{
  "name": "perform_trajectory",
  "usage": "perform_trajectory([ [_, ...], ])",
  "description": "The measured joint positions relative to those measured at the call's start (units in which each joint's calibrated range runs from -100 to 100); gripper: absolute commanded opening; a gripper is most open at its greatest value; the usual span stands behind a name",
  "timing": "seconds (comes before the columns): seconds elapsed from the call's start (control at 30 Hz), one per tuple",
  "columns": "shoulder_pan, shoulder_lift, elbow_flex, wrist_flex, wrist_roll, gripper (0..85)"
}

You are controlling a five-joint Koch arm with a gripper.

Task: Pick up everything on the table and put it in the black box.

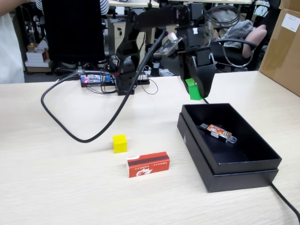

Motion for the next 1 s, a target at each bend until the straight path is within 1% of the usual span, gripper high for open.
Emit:
perform_trajectory([
  [0.17,0.9,12.7,6.9,0.1,-0.1,2.5],
  [0.23,1.1,18.1,6.8,0.0,0.0,2.5],
  [0.6,1.3,25.0,6.9,0.4,-0.1,2.9],
  [0.77,1.2,28.6,7.0,2.3,-0.1,3.2],
  [0.8,1.2,29.1,6.9,2.3,-0.1,3.9],
  [0.83,1.1,29.8,6.9,2.3,-0.1,7.8],
  [0.87,1.1,30.4,6.9,2.5,-0.1,10.1],
  [0.97,1.1,31.2,6.8,3.7,-0.1,10.2],
  [1.0,1.1,31.3,6.5,3.9,-0.1,12.5],
])
